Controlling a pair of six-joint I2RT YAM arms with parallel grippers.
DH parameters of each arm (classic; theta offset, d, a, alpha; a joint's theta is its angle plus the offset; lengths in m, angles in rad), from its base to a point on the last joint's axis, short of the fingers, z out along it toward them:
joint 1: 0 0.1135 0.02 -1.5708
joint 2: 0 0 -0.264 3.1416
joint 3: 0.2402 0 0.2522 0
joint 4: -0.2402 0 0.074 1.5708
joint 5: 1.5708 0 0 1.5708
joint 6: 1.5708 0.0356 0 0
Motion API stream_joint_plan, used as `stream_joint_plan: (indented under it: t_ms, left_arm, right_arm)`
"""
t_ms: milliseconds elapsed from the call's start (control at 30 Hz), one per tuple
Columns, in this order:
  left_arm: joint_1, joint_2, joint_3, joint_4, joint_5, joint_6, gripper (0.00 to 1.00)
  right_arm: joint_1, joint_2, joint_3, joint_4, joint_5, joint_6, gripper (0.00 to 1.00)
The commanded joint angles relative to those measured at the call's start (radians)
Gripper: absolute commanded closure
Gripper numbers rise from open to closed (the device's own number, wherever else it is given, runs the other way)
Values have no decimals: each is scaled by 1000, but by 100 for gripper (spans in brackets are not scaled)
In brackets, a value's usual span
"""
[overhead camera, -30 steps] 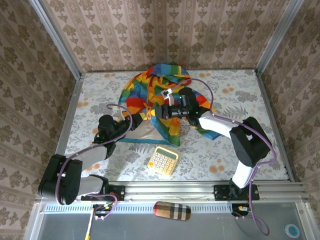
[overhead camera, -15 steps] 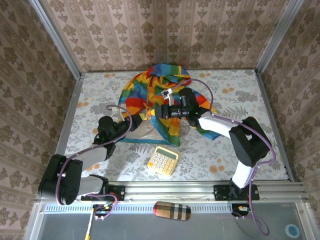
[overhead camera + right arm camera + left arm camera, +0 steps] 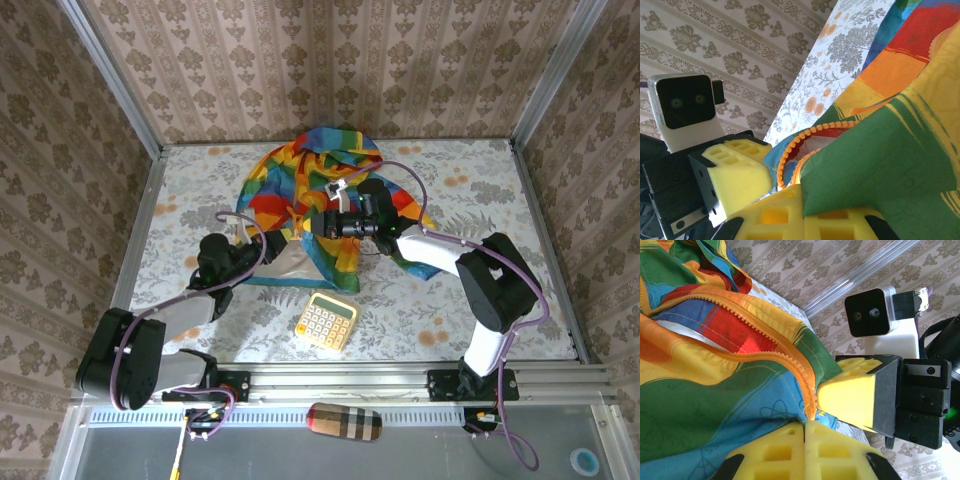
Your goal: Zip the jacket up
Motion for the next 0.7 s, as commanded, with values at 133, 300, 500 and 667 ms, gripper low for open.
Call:
stream_joint_plan:
  t_ms: [133, 300, 500, 667]
  left_arm:
    - [-18, -35, 9, -112, -15, 90, 100]
    - [-32, -58, 25, -171, -10, 122, 100]
    - [-32, -93, 48, -274, 28, 166, 100]
    - [-32, -82, 103, -419, 144, 226, 100]
  right_arm:
    - [-12, 12, -11, 68, 17, 33, 100]
    - [-13, 9, -19, 65, 31, 41, 100]
    - [-16, 16, -17, 40, 42, 39, 100]
    - [-16, 44, -23, 31, 26, 27, 100]
